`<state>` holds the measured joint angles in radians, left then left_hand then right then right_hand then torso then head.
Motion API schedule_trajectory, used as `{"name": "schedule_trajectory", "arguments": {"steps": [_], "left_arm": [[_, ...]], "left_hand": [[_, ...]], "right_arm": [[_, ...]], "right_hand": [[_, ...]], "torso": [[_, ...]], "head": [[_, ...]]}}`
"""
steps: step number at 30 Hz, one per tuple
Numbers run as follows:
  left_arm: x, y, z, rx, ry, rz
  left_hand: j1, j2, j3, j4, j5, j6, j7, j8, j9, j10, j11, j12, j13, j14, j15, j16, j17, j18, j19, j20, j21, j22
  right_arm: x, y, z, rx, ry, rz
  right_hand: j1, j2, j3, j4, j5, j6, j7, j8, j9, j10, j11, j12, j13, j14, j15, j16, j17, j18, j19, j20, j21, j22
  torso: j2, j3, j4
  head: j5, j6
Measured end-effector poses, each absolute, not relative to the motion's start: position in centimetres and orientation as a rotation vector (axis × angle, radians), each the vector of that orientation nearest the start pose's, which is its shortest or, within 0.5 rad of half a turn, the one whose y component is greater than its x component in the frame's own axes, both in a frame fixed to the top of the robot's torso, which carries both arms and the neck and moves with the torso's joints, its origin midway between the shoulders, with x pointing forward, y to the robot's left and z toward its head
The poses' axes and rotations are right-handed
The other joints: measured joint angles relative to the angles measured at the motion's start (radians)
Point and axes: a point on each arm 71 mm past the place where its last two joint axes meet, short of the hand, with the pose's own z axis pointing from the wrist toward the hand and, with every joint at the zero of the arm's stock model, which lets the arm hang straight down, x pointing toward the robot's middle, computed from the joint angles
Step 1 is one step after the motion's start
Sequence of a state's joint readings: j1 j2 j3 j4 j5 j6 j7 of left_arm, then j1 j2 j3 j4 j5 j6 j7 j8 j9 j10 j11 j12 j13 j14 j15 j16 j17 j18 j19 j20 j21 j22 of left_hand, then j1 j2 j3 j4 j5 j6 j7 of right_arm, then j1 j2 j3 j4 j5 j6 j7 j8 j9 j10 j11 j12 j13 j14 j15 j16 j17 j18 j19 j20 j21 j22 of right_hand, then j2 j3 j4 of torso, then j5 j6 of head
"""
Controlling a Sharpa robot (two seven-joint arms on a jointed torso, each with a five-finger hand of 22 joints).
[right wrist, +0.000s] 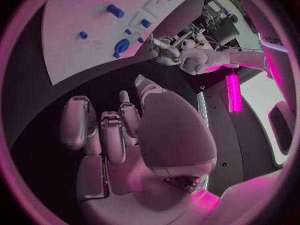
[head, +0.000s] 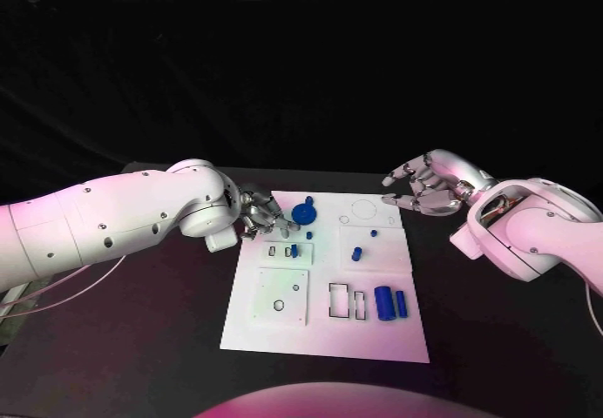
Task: Assemble the parts on the task board
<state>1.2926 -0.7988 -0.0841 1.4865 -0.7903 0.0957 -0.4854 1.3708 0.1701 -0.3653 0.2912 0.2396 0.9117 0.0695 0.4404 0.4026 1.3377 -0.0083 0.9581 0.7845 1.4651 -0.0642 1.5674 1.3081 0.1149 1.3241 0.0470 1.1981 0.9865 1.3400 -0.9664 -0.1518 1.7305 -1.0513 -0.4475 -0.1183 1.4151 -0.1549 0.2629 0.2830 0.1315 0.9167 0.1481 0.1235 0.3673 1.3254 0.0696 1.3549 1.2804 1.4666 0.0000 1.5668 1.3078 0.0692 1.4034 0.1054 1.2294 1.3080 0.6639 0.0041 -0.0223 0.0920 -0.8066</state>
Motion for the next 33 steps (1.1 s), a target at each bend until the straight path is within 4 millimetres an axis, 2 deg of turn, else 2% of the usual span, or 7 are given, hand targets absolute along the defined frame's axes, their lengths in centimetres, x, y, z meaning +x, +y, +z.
{"name": "schedule_trajectory", "arguments": {"steps": [1, 5, 13, 17, 19, 26, 33], "left_arm": [[48.8, 19.9, -20.3, -0.403, 2.360, -0.600], [48.8, 19.6, -20.5, -0.386, 2.382, -0.554], [48.6, 19.1, -20.7, -0.372, 2.415, -0.513], [48.6, 19.2, -20.8, -0.365, 2.430, -0.501], [48.5, 19.1, -20.8, -0.361, 2.437, -0.496], [48.4, 18.3, -21.1, -0.340, 2.457, -0.488], [48.3, 18.0, -21.2, -0.329, 2.466, -0.474]], "left_hand": [[0.008, 0.004, -0.008, 0.000, 0.009, -0.002, 0.002, -0.006, 0.000, -0.033, 0.003, -0.041, -0.043, 0.000, 0.000, 0.000, 0.000, -0.015, 0.016, 0.000, 0.036, 0.053], [0.040, 0.027, -0.025, -0.002, 0.019, -0.028, 0.020, -0.027, -0.003, -0.125, 0.014, -0.166, -0.165, 0.002, 0.003, 0.000, 0.000, -0.016, 0.021, 0.002, 0.063, 0.089], [0.102, 0.082, -0.029, 0.000, 0.028, -0.094, 0.040, -0.026, 0.008, -0.223, 0.036, -0.201, -0.175, 0.002, 0.024, 0.000, 0.000, -0.016, -0.004, 0.026, 0.029, 0.048], [0.101, 0.084, -0.052, 0.002, 0.028, -0.096, 0.042, 0.001, 0.021, -0.228, 0.038, -0.189, -0.168, 0.000, 0.025, 0.000, 0.000, -0.016, 0.014, 0.031, 0.053, 0.090], [0.086, 0.089, -0.067, 0.002, 0.028, -0.087, 0.033, 0.032, 0.036, -0.210, 0.031, -0.154, -0.147, 0.000, 0.025, 0.000, 0.000, -0.015, 0.044, 0.027, 0.095, 0.152], [0.023, 0.083, -0.066, 0.001, 0.027, -0.069, 0.003, 0.186, 0.140, -0.076, 0.006, 0.152, 0.170, 0.000, 0.011, 0.000, 0.000, -0.031, 0.076, 0.011, 0.147, 0.239], [-0.014, 0.083, -0.066, 0.001, 0.008, -0.118, -0.001, 0.252, 0.218, -0.050, 0.002, 0.240, 0.269, 0.000, 0.011, 0.000, 0.000, -0.031, 0.082, 0.005, 0.164, 0.272]], "right_arm": [[45.7, -21.1, -14.6, 0.209, 1.663, 0.835], [46.2, -21.6, -14.6, 0.222, 1.658, 0.819], [46.6, -22.1, -14.7, 0.237, 1.655, 0.801], [46.8, -22.2, -14.7, 0.243, 1.655, 0.793], [46.8, -22.3, -14.7, 0.245, 1.656, 0.790], [46.9, -22.3, -14.8, 0.250, 1.659, 0.782], [47.1, -22.4, -14.8, 0.255, 1.664, 0.774]], "right_hand": [[-0.005, -0.005, 0.000, 0.000, 0.000, 0.000, 0.000, 0.000, 0.000, 0.000, 0.000, 0.003, 0.000, 0.000, 0.000, 0.000, 0.000, 0.000, 0.000, 0.000, 0.000, 0.000], [-0.005, -0.005, 0.000, 0.000, 0.000, 0.000, 0.000, 0.000, 0.001, 0.000, 0.000, 0.003, 0.000, 0.000, 0.000, 0.000, 0.000, 0.000, 0.000, 0.000, 0.000, 0.000], [-0.005, -0.005, 0.000, 0.000, 0.000, 0.000, 0.000, 0.001, 0.001, 0.000, 0.000, 0.003, 0.000, 0.000, 0.000, 0.000, 0.000, 0.000, 0.000, 0.000, 0.000, 0.000], [-0.005, -0.005, 0.000, 0.000, 0.000, 0.000, 0.000, 0.004, 0.001, 0.000, 0.000, 0.003, 0.000, 0.000, 0.000, 0.000, 0.000, 0.000, 0.000, 0.000, 0.000, 0.000], [-0.005, -0.005, 0.000, 0.000, 0.000, 0.000, 0.000, 0.004, 0.001, 0.000, 0.000, 0.003, 0.000, 0.000, 0.000, 0.000, 0.000, 0.000, 0.000, 0.000, 0.000, 0.000], [-0.009, -0.009, 0.003, 0.003, 0.004, 0.000, 0.000, 0.004, 0.001, 0.000, 0.000, 0.003, 0.000, 0.000, 0.000, 0.000, 0.000, 0.000, 0.000, 0.000, 0.000, 0.000], [-0.009, -0.009, 0.003, 0.003, 0.004, 0.000, 0.000, 0.004, 0.001, 0.000, 0.000, 0.003, 0.000, 0.000, 0.000, 0.000, 0.000, 0.000, 0.000, 0.000, 0.000, 0.000]], "torso": [[0.000, 0.0000, 0.0006], [0.000, -0.0006, 0.0010], [0.001, -0.0017, 0.0012], [0.001, -0.0018, 0.0012], [0.001, -0.0018, 0.0012], [0.001, -0.0018, 0.0008], [0.001, -0.0010, 0.0000]], "head": [[0.000, -0.001], [0.000, -0.005], [0.002, -0.012], [0.003, -0.015], [0.003, -0.017], [0.004, -0.021], [0.003, -0.023]]}}
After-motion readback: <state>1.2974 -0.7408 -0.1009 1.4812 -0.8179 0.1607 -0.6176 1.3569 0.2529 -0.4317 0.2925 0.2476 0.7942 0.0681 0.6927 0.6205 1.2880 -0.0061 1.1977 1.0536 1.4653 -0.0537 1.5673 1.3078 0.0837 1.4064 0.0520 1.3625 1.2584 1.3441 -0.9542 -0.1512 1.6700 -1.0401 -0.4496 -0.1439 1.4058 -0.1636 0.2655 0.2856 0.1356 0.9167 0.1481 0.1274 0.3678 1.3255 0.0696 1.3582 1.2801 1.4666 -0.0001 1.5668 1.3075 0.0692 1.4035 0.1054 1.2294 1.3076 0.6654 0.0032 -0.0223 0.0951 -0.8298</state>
